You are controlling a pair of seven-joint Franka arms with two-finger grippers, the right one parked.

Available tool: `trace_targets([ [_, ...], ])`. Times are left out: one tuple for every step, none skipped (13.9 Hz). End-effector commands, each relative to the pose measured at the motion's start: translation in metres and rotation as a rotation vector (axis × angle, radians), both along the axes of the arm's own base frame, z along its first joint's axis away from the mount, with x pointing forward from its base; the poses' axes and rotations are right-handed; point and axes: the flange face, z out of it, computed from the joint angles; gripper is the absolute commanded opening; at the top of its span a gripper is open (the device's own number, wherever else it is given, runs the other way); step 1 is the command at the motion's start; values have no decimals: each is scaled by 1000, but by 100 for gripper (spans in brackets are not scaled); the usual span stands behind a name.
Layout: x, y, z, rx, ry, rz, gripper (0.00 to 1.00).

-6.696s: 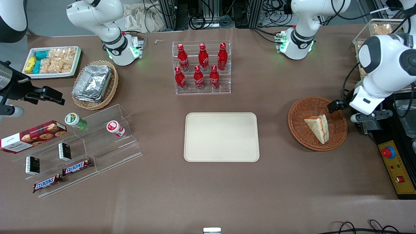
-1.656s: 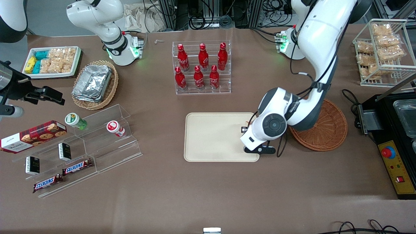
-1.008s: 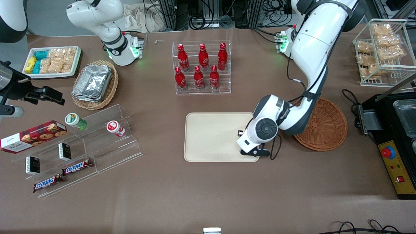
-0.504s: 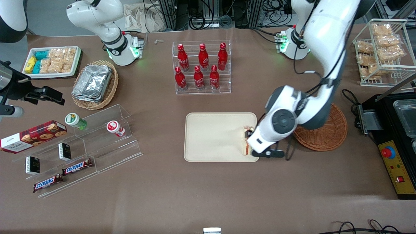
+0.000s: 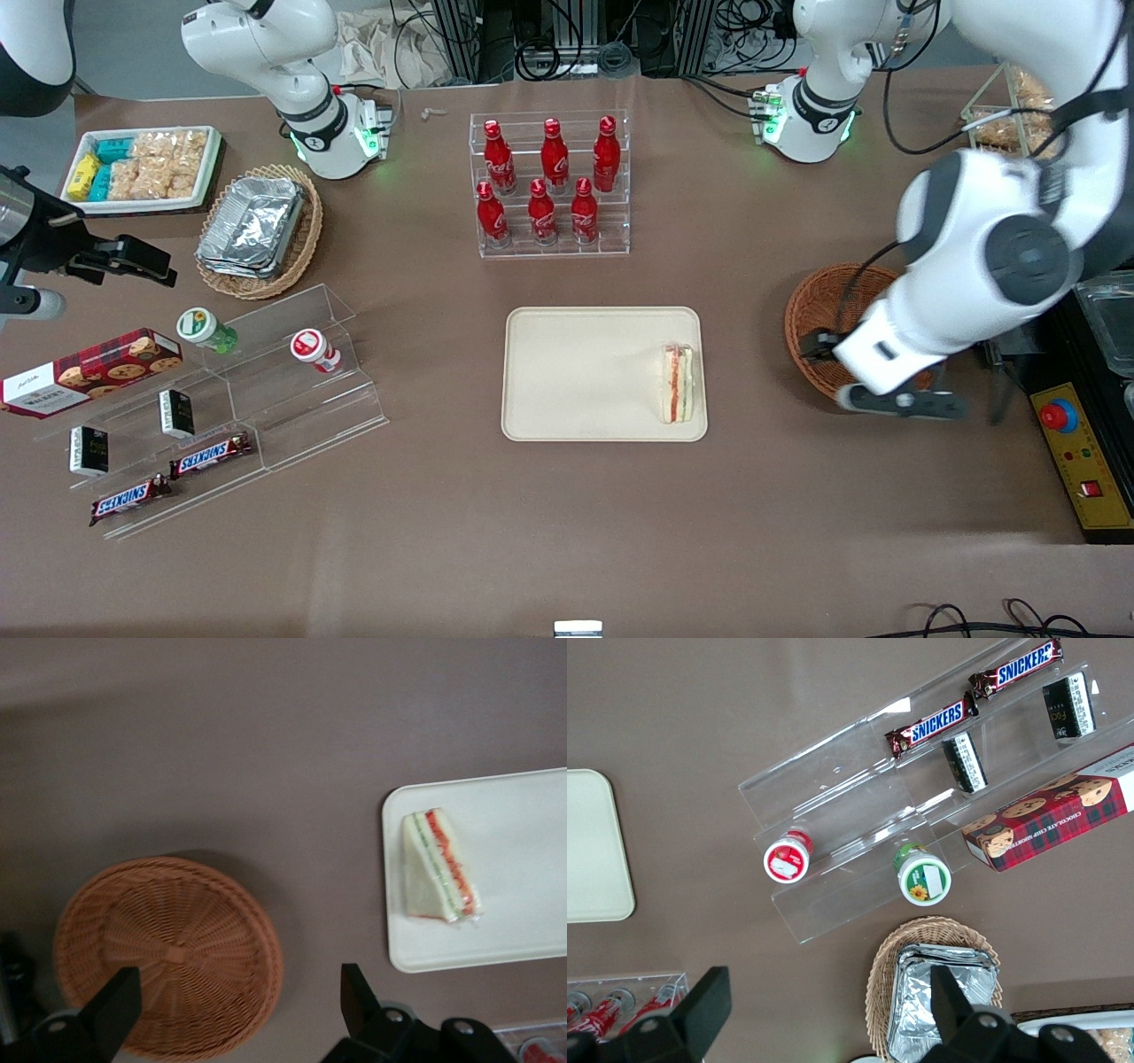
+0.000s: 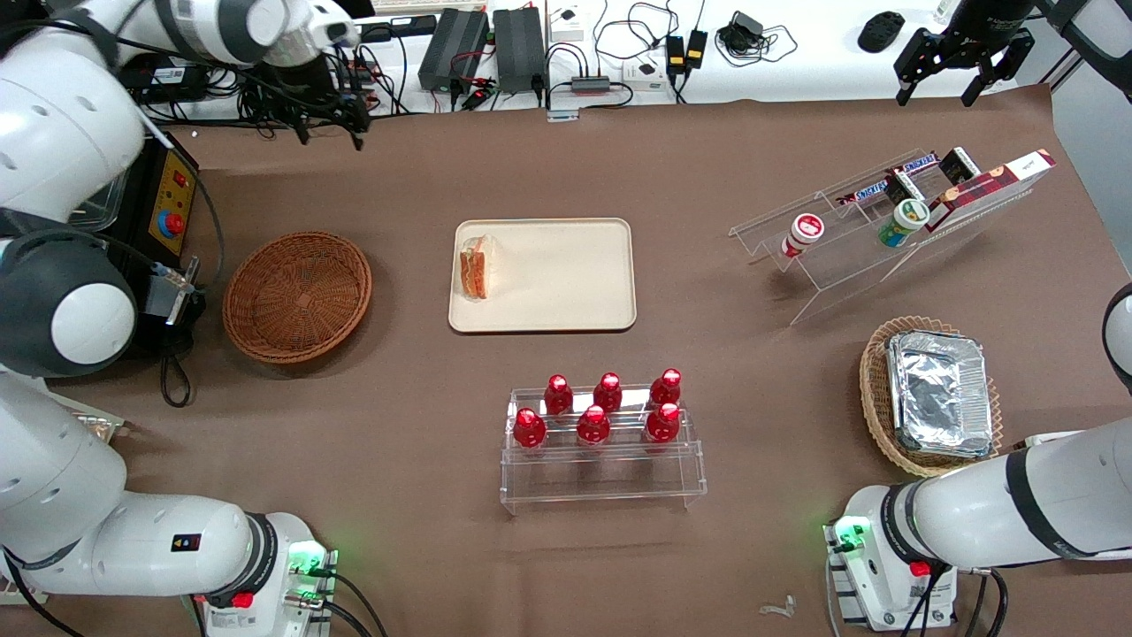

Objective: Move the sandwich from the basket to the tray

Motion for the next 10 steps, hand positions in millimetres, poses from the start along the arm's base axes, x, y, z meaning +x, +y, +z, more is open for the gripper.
trace_targets([
  [-5, 28, 41, 12, 16, 16, 100],
  [-7, 32, 50, 16, 29, 24, 100],
  [-8, 43, 60, 20, 29, 43, 100],
  [-8, 58, 71, 14, 30, 72, 100],
  [-8, 72, 81, 15, 35, 96, 100],
  [-9, 78, 86, 21, 36, 104, 100],
  [-9, 80, 91, 27, 29, 107, 100],
  [-10, 81, 92, 28, 29, 108, 100],
  [-10, 87, 93, 29, 26, 119, 100],
  [-9, 88, 93, 31, 25, 120, 100],
])
